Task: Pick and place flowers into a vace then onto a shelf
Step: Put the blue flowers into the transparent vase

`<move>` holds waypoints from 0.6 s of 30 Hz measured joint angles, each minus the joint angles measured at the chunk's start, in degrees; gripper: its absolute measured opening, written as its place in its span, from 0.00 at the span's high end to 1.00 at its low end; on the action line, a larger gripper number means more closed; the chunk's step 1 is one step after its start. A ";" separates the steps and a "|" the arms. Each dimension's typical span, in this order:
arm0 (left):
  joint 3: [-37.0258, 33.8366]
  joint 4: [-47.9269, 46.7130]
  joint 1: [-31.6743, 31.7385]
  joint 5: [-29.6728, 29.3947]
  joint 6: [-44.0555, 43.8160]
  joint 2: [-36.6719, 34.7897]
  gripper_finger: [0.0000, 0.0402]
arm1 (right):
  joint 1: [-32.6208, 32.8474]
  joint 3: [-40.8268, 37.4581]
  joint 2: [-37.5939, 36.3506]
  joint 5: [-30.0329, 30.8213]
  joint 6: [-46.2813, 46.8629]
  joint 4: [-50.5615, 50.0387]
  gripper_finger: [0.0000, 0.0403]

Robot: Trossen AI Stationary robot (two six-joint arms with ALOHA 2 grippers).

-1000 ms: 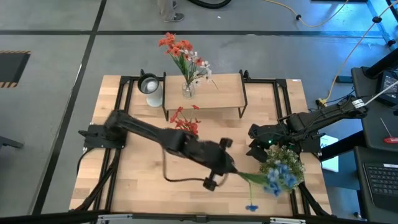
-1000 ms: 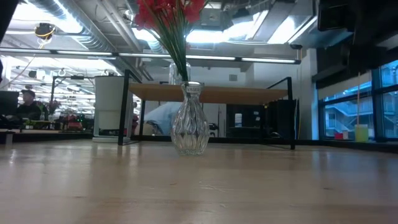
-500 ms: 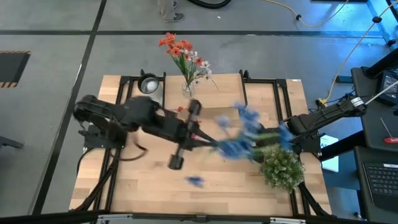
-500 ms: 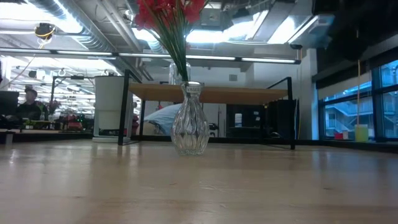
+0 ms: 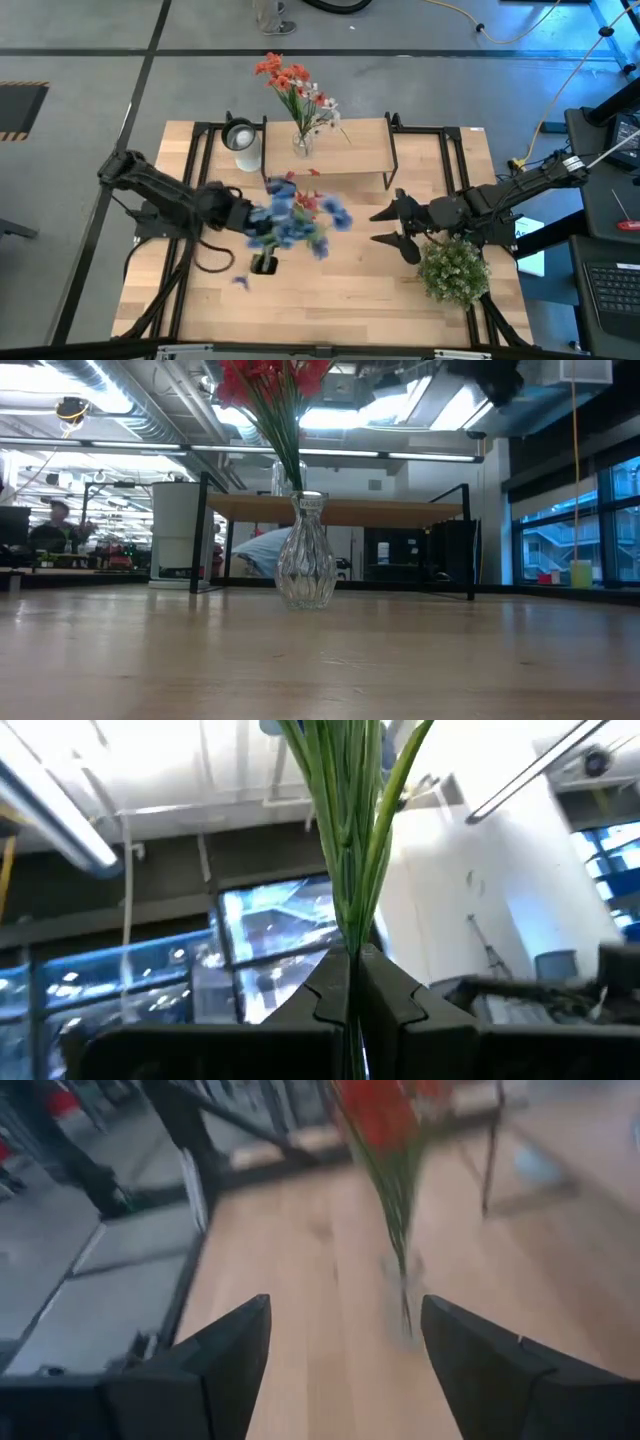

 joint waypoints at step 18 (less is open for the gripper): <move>-10.04 15.91 2.17 -9.42 -9.40 10.62 0.99 | -0.12 0.00 10.79 -2.47 -26.04 44.66 0.35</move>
